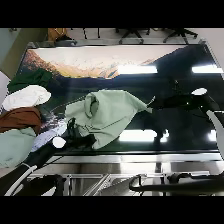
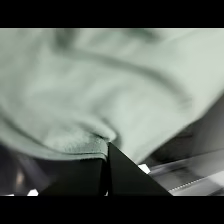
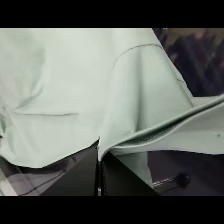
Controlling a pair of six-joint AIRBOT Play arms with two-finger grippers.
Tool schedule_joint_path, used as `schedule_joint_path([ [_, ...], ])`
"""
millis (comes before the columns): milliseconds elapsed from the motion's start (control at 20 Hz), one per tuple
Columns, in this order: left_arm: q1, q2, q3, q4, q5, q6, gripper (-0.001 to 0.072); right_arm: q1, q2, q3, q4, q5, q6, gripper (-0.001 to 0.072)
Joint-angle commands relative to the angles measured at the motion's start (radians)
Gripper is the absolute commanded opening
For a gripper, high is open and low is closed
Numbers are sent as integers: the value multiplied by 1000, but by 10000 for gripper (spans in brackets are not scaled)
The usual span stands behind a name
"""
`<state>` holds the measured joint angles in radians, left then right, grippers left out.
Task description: Fold the shirts.
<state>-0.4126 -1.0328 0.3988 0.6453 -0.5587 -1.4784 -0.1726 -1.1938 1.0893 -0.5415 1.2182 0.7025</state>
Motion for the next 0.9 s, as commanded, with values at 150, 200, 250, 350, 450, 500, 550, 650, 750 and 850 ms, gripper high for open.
schedule_joint_path([
  [150,223,171,512,-8,-261,119,9,-79,185,149,43,-37,8,19],
  [200,291,230,615,-8,-299,130,9,-111,235,200,54,-70,16,18],
  [250,351,282,706,-8,-323,137,9,-146,293,253,84,-116,19,19],
  [350,453,368,890,-10,-356,136,9,-201,414,344,176,-200,13,19],
  [450,526,417,1057,-11,-388,136,9,-216,525,420,243,-277,-36,19],
  [500,552,426,1123,-10,-403,137,9,-216,578,462,252,-313,-71,19],
  [550,579,433,1184,-9,-423,136,9,-216,623,506,251,-348,-106,19],
  [650,631,435,1268,-10,-469,134,9,-216,684,583,240,-422,-175,19],
  [750,675,416,1337,-10,-534,123,9,-217,697,649,219,-467,-195,18],
  [850,714,374,1405,-9,-608,116,9,-217,677,687,203,-478,-195,19],
])
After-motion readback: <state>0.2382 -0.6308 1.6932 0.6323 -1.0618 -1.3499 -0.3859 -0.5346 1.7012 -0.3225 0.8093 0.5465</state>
